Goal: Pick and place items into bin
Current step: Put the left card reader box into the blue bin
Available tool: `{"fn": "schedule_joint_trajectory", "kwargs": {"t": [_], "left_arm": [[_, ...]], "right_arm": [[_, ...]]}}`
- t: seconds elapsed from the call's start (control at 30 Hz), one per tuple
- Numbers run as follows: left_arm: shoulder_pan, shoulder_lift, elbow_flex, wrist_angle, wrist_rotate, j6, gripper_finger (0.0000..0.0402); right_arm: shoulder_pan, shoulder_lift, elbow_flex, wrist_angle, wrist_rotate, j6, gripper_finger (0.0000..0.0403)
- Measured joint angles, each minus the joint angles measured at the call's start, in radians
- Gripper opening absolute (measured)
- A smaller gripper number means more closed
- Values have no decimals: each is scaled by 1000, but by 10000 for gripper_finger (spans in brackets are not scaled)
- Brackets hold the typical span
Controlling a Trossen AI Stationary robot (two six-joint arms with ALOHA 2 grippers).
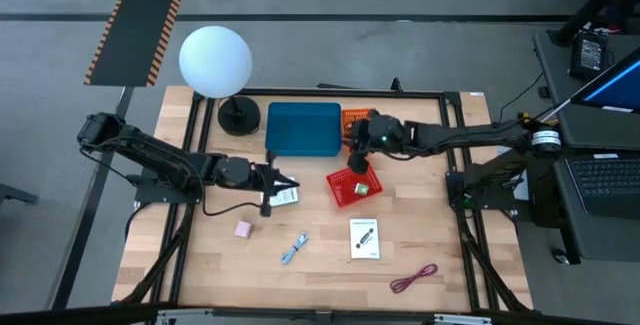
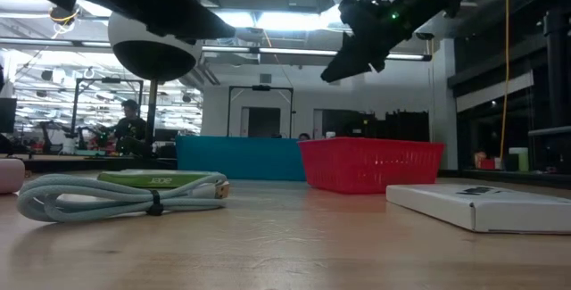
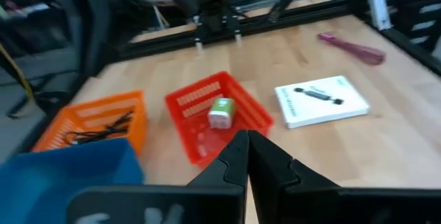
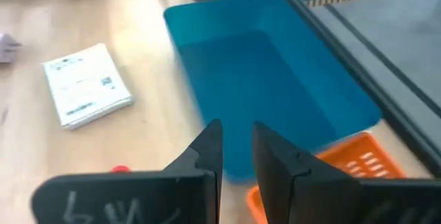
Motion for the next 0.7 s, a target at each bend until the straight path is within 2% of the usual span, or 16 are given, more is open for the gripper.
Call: {"fn": "schedule_joint_trajectory", "kwargs": {"t": [0.17, 0.3, 0.4, 0.5, 0.57, 0.7], "left_arm": [[0, -1, 5, -4, -31, 65, 3], [0, -7, 5, -39, -31, 65, 3], [0, -23, 6, -88, -31, 35, 3], [0, -48, 6, -146, -31, -27, 3], [0, -68, 6, -190, -31, -72, 3], [0, -106, 6, -265, -30, -110, 3]], "right_arm": [[31, 21, 0, 68, -88, 37, 59], [65, 36, 0, 105, -161, -14, 58], [97, 51, 0, 116, -165, -91, 53], [128, 74, 0, 121, -165, -124, 30], [145, 84, 0, 126, -165, -130, 9], [163, 90, 0, 127, -166, -118, 4]]}}
